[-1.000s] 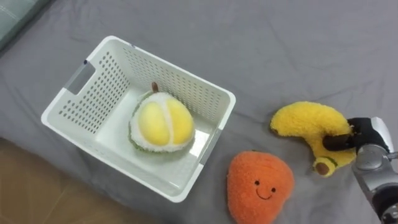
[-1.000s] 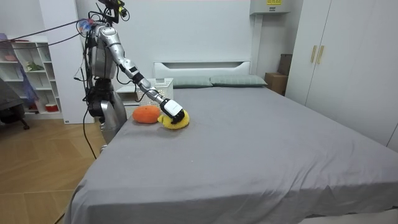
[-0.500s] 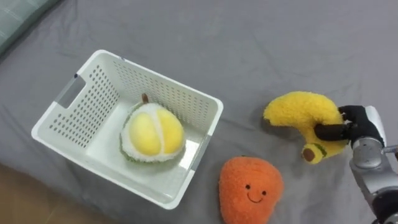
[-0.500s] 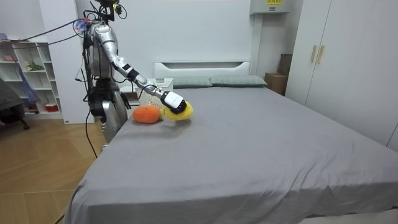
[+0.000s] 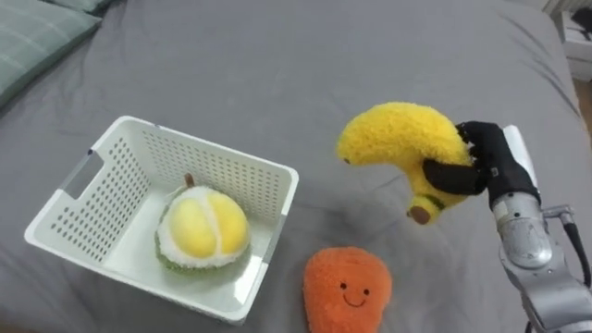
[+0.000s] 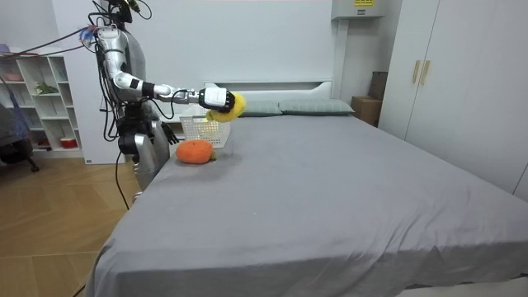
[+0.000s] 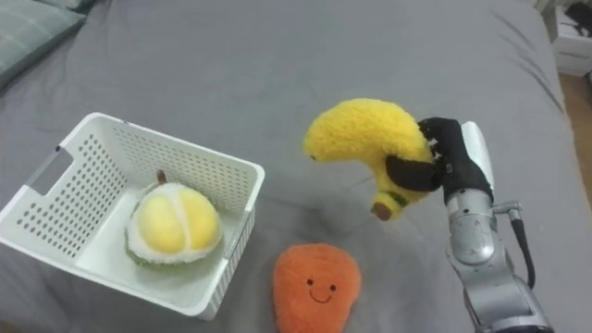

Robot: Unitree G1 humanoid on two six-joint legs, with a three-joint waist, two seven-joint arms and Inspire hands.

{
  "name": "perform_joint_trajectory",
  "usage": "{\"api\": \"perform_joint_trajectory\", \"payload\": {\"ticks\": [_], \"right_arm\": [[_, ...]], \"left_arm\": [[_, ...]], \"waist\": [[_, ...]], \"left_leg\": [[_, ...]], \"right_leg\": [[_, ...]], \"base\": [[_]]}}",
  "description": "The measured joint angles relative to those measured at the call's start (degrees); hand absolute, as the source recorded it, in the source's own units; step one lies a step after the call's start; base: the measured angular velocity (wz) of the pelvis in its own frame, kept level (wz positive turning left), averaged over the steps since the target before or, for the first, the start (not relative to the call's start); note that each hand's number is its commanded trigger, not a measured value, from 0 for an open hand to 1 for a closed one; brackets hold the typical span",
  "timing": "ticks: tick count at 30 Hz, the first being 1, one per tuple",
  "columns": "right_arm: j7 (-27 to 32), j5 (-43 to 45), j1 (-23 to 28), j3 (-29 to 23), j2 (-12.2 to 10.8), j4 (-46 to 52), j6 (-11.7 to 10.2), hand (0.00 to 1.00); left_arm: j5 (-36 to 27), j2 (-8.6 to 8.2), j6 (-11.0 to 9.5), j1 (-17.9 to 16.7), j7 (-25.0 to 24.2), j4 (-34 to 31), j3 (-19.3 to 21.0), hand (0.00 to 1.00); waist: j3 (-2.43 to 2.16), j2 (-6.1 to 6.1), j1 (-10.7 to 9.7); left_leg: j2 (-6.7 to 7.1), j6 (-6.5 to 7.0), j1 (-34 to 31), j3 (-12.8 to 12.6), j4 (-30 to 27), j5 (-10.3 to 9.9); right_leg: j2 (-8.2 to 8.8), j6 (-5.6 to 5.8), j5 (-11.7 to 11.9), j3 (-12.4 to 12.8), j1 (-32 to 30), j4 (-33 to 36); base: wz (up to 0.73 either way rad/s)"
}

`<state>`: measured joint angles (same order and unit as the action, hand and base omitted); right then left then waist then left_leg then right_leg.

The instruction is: Collect toys from the bed

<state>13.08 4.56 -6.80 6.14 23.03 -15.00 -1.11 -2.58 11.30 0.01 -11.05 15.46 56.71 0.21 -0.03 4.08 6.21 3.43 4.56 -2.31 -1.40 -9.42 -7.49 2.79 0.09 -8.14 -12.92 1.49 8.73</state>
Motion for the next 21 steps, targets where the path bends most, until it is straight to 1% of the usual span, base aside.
{"api": "perform_joint_trajectory", "payload": {"ticks": [1,3,5,9,12,16,17,20,21], "right_arm": [[0.01,-0.01,0.16,-1.02,-1.05,1.68,0.00,1.00],[0.00,-0.02,0.21,-1.18,-1.55,3.33,-0.20,1.00],[-0.14,-0.14,0.94,-1.18,-1.58,4.88,-0.17,1.00],[-2.22,0.75,1.93,-1.12,-2.31,8.97,0.06,1.00],[-4.14,4.52,2.05,-1.03,-2.58,12.77,0.55,1.00],[-6.79,5.03,2.06,-0.50,-2.92,16.98,0.59,1.00],[-7.17,5.03,2.07,-0.48,-3.21,17.48,0.73,1.00],[-8.94,5.31,2.06,-0.19,-5.13,18.73,0.97,1.00],[-9.35,5.61,2.06,0.09,-5.74,18.73,1.47,1.00]], "left_arm": [[0.07,-0.39,0.00,0.08,0.08,0.04,0.97,0.00],[0.07,-0.90,0.00,0.08,0.14,0.24,1.98,0.00],[0.07,-1.17,0.01,-0.02,0.15,0.15,1.96,0.00],[2.16,-1.26,0.19,-0.07,0.14,0.15,1.99,0.00],[4.45,-1.27,0.18,0.00,0.05,0.17,2.01,0.00],[6.14,-1.31,0.16,-0.56,0.05,0.21,2.00,0.00],[6.42,-1.33,0.17,-0.60,0.05,0.21,2.01,0.00],[7.25,-1.37,0.52,-0.29,0.05,0.14,2.01,0.00],[7.25,-1.52,1.01,-0.19,0.05,-0.11,2.00,0.00]], "waist": [[0.03,-0.05,0.18],[0.13,-0.21,0.01],[0.14,-0.24,0.02],[0.14,-0.24,0.20],[0.15,-0.08,0.22],[0.00,0.31,0.83],[0.02,0.35,0.95],[0.07,0.32,1.44],[0.17,0.15,1.80]], "left_leg": [[-0.01,0.00,0.04,0.01,0.01,0.00],[0.00,0.00,0.36,0.02,-0.01,0.00],[0.02,0.02,0.78,0.02,0.22,-0.03],[0.01,0.01,0.88,0.11,0.35,-0.04],[0.01,0.02,0.90,0.08,0.54,-0.03],[0.00,0.03,1.07,0.08,0.68,-0.04],[0.00,0.05,1.05,0.05,0.68,-0.05],[0.00,0.12,0.97,0.04,0.72,-0.14],[0.02,0.15,0.96,0.02,0.73,-0.16]], "right_leg": [[-0.02,0.00,0.01,0.15,0.09,0.04],[-0.02,0.01,0.03,0.14,0.43,0.04],[-0.04,0.02,0.02,0.15,0.83,0.04],[-0.08,0.02,0.01,0.08,1.00,0.01],[-0.09,0.02,0.01,0.16,1.00,0.01],[-0.10,0.02,0.01,0.17,1.08,-0.01],[-0.10,0.02,0.01,0.15,1.08,-0.01],[-0.07,0.05,0.00,0.04,1.08,-0.04],[-0.03,0.06,0.00,0.02,1.09,-0.03]], "base": [[0.00],[0.00],[0.00],[0.00],[0.00],[0.00],[0.00],[0.00],[0.00]]}}
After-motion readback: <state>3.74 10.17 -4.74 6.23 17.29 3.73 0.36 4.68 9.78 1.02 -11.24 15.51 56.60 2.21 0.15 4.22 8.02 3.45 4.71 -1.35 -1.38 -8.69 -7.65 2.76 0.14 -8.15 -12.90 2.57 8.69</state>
